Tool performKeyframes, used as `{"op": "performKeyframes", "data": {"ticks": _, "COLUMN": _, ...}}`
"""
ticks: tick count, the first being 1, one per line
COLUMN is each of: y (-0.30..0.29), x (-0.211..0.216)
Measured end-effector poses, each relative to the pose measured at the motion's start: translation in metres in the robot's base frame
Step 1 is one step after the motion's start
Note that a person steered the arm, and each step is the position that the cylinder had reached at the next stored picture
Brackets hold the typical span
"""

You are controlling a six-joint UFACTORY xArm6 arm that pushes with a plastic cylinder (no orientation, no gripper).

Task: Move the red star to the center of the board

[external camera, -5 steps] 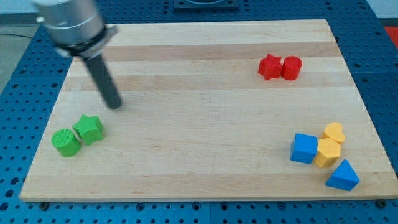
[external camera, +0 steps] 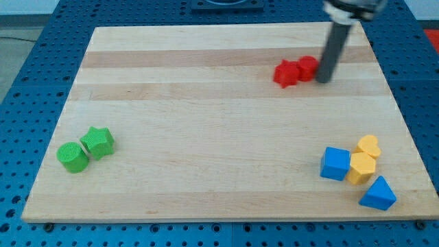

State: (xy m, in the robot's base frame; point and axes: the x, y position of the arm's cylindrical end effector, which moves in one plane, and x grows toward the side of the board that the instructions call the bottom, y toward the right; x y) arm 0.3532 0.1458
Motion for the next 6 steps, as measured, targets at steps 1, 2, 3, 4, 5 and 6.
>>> {"op": "performKeyframes", "data": {"ticks": 1, "y": -0.081, "x": -0.017}}
{"op": "performKeyframes", "data": {"ticks": 2, "y": -0.144, "x": -0.009}}
{"op": "performKeyframes", "data": {"ticks": 3, "y": -0.194, "x": 0.031}}
{"op": "performKeyframes", "data": {"ticks": 4, "y": -0.17, "x": 0.037}}
{"op": "performKeyframes", "data": {"ticks": 5, "y": -0.232, "x": 0.066}}
{"op": "performKeyframes", "data": {"ticks": 6, "y": -0.253, "x": 0.089}}
